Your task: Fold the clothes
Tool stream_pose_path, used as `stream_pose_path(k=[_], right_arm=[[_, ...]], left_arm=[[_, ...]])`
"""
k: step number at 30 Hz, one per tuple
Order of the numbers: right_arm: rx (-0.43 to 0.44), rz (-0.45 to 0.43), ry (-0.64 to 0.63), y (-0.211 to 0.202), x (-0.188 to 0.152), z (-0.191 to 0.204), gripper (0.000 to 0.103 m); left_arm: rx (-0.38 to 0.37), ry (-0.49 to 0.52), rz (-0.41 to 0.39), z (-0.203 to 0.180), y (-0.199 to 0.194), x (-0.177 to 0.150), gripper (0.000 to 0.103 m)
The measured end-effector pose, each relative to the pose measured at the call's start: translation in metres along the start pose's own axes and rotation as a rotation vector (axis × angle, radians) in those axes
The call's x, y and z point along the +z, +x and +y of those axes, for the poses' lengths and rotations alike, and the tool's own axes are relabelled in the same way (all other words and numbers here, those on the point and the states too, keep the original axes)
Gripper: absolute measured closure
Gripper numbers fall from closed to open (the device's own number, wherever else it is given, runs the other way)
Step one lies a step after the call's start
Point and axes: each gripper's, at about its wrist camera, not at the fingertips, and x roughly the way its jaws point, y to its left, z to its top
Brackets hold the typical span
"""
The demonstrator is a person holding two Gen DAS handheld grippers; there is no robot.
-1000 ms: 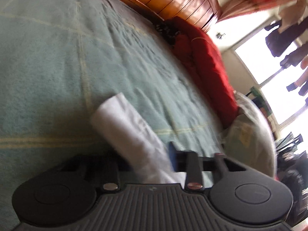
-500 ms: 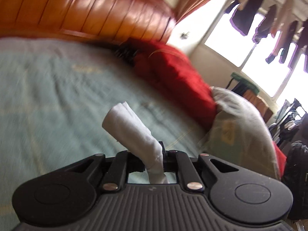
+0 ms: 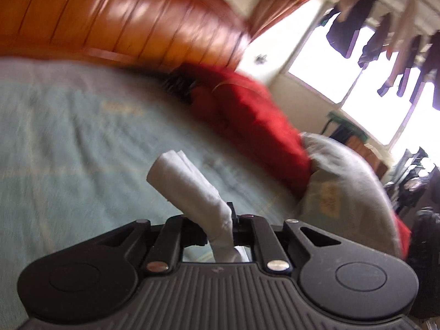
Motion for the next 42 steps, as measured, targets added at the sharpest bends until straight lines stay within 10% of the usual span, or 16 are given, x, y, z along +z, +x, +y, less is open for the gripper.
stream_pose_path(k=[13,19,32,42], right_arm=[[0.0,-0.001,-0.001,0.0,0.0,0.0,0.0],[-0.006,0.004,-0.004,-0.002,0.001,0.001,0.0],[0.081,-0.069,0.124,-0.065,0.035,-0.024,0.0],[0.025,-0.076,0.275,-0.045,0.032,-0.065,0.0]], left_arm=[[0.298,-0.031,-0.003,0.03,-0.048,0.007,0.063],[0.256,0.146,0.136,-0.02,-0.055,-0.011,0.055],[-0.149,0.507,0.777,-0.24,-0.006,-0.157,0.034],[0.004,0.708,0.632,-0.291,0.05,-0.206,0.003]])
